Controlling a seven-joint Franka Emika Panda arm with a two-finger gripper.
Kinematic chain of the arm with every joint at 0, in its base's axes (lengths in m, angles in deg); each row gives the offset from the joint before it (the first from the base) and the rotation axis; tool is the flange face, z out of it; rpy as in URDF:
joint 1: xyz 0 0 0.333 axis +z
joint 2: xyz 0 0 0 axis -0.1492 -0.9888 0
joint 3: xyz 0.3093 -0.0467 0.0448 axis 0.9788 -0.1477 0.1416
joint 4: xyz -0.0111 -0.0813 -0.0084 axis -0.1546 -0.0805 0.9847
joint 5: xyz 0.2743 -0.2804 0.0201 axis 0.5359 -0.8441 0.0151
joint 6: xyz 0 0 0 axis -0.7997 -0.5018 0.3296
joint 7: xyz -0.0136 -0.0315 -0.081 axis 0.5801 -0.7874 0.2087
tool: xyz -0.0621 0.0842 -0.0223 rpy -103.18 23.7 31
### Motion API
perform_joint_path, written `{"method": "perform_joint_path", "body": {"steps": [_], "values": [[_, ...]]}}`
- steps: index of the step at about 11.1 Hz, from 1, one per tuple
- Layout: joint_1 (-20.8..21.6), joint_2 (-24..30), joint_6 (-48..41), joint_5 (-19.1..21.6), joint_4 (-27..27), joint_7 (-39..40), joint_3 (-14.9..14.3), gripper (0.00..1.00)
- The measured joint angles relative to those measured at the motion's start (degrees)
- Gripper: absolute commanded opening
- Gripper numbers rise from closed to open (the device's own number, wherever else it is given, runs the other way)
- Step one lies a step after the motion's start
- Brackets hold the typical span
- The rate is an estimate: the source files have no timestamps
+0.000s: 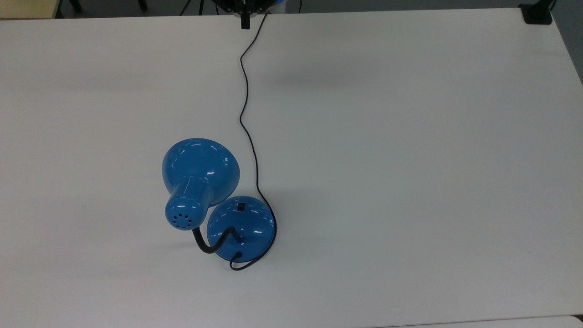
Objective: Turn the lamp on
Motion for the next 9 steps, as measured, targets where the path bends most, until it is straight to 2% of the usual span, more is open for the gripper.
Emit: {"method": "perform_joint_path", "body": {"steps": [3, 6, 9], "values": [[0.0, -1.5, 5.4, 0.3, -0.3, -0.3, 0.0, 0.0], [0.0, -7.0, 18.1, 0.4, -1.2, -5.1, 0.0, 0.0], [0.0, -12.8, 26.9, 0.4, -1.4, -6.8, 0.0, 0.0]]}}
